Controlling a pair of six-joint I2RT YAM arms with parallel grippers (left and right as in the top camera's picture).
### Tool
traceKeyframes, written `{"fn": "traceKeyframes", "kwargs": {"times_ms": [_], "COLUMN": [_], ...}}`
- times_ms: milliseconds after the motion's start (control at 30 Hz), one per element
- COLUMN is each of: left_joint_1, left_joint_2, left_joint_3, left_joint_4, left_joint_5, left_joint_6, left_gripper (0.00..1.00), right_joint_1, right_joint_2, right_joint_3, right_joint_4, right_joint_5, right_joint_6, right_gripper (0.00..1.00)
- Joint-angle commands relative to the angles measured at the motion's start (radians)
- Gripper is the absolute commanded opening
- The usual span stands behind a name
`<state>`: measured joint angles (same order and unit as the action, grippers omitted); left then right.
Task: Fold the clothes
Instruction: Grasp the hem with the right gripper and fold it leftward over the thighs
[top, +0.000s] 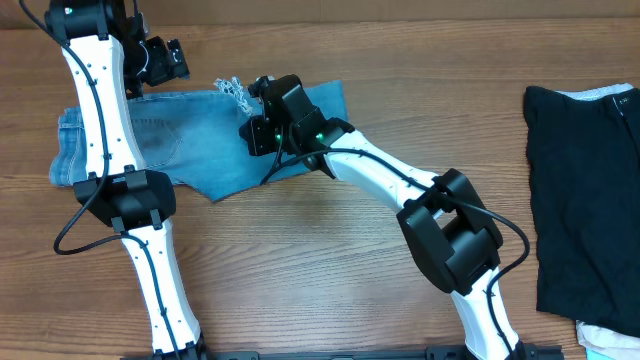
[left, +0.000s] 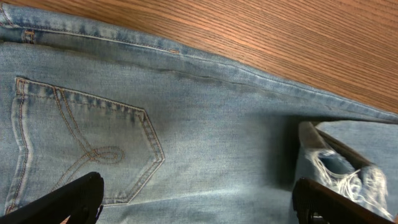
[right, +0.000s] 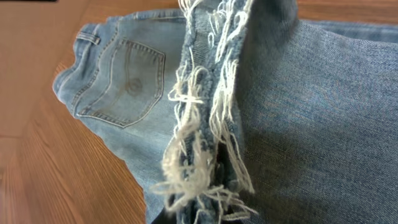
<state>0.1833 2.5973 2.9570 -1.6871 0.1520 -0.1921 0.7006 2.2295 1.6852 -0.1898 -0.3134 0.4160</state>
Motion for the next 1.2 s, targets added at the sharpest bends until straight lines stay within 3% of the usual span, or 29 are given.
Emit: {"fn": "traceKeyframes", "kwargs": {"times_ms": [0, 200, 233, 267, 367, 400, 533, 667, 833, 1100, 1167], "left_joint_1": [-0.007, -0.007, -0.007, -0.007, -0.007, -0.007, -0.007, -0.007, -0.007, -0.007, -0.007], "left_joint_2": [0.000, 0.000, 0.000, 0.000, 0.000, 0.000, 0.000, 0.000, 0.000, 0.000, 0.000], "left_joint_3": [-0.005, -0.005, -0.005, -0.005, -0.005, -0.005, -0.005, -0.005, -0.005, -0.005, -0.006], "left_joint_4": [-0.002, -0.002, -0.002, -0.002, -0.002, -0.002, -0.002, -0.002, -0.002, 0.049, -0.003], "left_joint_5": [-0.006, -0.005, -0.005, -0.006, -0.005, -0.005, -0.006, -0.006, -0.006, 0.005, 0.097], "left_joint_6": [-0.003, -0.003, -0.003, -0.003, -0.003, -0.003, -0.003, -0.003, -0.003, -0.008, -0.006], "left_gripper": [1.00, 1.00, 1.00, 1.00, 1.00, 1.00, 1.00, 1.00, 1.00, 1.00, 1.00], "right_joint_1": [0.031, 0.066, 0.069, 0.070, 0.068, 0.050, -0.106, -0.306, -0.548, -0.679, -0.679], "right_joint_2": [0.010, 0.011, 0.011, 0.011, 0.011, 0.006, -0.062, -0.096, -0.096, -0.096, -0.096], "right_joint_3": [0.016, 0.016, 0.016, 0.016, 0.017, 0.020, 0.022, 0.024, 0.024, 0.023, 0.023], "right_joint_4": [0.050, 0.077, 0.077, 0.078, 0.093, 0.098, 0.010, -0.209, -0.555, -0.646, -0.647], "right_joint_5": [-0.001, 0.066, 0.079, 0.089, 0.068, 0.010, -0.220, -0.409, -0.303, -0.202, -0.199], "right_joint_6": [0.012, 0.011, 0.012, 0.012, 0.011, 0.011, 0.009, -0.113, -0.339, -0.338, -0.338], "right_gripper": [0.04, 0.05, 0.18, 0.54, 0.82, 0.85, 0.86, 0.85, 1.00, 1.00, 1.00]}}
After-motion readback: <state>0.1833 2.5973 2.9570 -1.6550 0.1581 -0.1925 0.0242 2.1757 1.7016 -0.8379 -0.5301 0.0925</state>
